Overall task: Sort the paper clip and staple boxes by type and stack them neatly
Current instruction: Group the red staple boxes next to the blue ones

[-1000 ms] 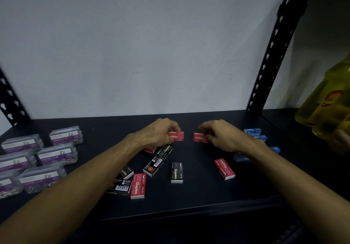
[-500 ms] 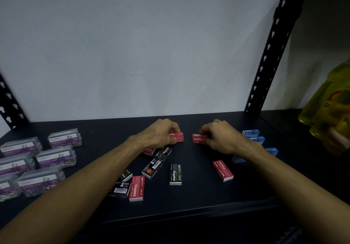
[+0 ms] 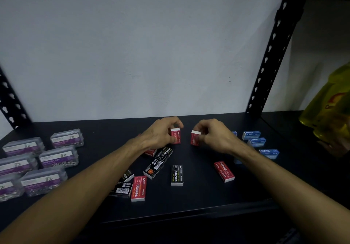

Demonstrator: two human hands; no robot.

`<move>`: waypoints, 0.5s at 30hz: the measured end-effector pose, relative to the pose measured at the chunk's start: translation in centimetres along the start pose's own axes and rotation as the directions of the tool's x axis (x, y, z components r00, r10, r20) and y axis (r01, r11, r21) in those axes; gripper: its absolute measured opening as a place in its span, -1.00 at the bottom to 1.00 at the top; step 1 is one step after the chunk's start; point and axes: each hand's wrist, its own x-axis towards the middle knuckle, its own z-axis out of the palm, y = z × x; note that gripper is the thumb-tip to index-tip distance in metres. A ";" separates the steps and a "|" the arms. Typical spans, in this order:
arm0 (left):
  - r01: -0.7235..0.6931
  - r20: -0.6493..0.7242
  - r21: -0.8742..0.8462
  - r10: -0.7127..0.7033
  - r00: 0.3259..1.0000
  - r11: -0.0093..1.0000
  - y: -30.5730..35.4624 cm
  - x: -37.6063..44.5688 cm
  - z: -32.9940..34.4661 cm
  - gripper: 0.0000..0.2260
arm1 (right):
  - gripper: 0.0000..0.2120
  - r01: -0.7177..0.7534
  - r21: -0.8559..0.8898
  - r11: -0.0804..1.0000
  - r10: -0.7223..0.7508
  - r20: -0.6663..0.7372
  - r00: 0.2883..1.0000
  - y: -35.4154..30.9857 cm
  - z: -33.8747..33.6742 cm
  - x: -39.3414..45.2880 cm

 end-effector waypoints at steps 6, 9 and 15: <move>0.024 -0.071 -0.028 -0.026 0.997 0.999 0.1 0.1 -0.1 -0.76 | -0.88 0.001 -0.049 0.999 -0.002 -0.020 1.000 -0.6 0.1 -0.3; 0.044 -0.076 -0.007 -0.044 0.996 0.999 -0.3 0.1 -0.4 -0.76 | -0.88 0.065 -0.219 0.974 -0.065 0.008 0.998 -1.0 -0.3 -0.1; 0.044 0.025 0.126 -0.047 0.999 0.991 -0.6 -0.3 -0.4 -0.75 | -0.84 0.118 -0.310 0.944 -0.090 0.104 0.991 -1.0 0.6 0.6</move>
